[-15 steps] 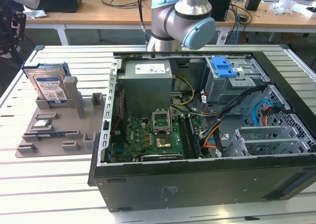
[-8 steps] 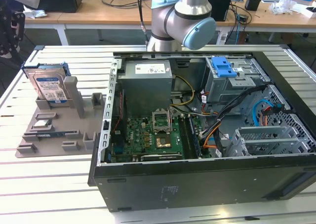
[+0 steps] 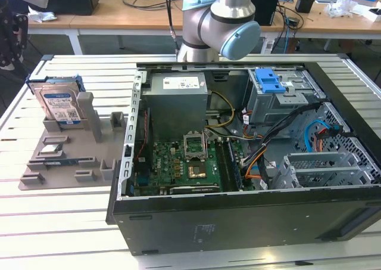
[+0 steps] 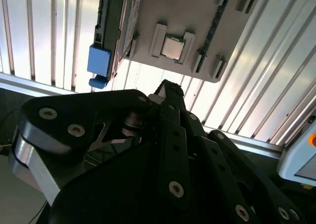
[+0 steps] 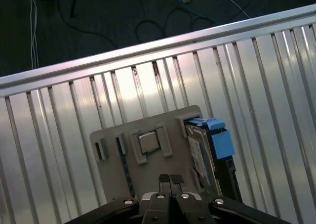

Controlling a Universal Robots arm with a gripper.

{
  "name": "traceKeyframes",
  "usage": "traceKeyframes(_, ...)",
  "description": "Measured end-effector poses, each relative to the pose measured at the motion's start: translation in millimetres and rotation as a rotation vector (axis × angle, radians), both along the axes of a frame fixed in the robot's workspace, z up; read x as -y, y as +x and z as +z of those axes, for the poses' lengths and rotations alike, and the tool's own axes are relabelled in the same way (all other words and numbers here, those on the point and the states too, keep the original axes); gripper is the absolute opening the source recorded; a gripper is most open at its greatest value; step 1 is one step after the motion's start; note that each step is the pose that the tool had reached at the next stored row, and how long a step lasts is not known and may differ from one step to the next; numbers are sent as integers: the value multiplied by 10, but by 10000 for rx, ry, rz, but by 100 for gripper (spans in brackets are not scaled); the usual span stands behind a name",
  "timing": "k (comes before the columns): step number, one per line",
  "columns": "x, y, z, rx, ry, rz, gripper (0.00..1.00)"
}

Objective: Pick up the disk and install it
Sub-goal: 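Pick up the disk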

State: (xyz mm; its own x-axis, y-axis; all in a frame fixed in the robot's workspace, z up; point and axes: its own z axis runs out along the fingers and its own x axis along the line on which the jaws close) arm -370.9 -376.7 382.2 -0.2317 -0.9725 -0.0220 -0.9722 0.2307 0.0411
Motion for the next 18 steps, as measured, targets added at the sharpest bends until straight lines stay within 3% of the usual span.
traceKeyframes(10, 0, 0, 0, 0, 0, 540, 10)
traceKeyframes(14, 0, 0, 0, 0, 0, 1138, 10)
traceKeyframes(18, 0, 0, 0, 0, 0, 1421, 10)
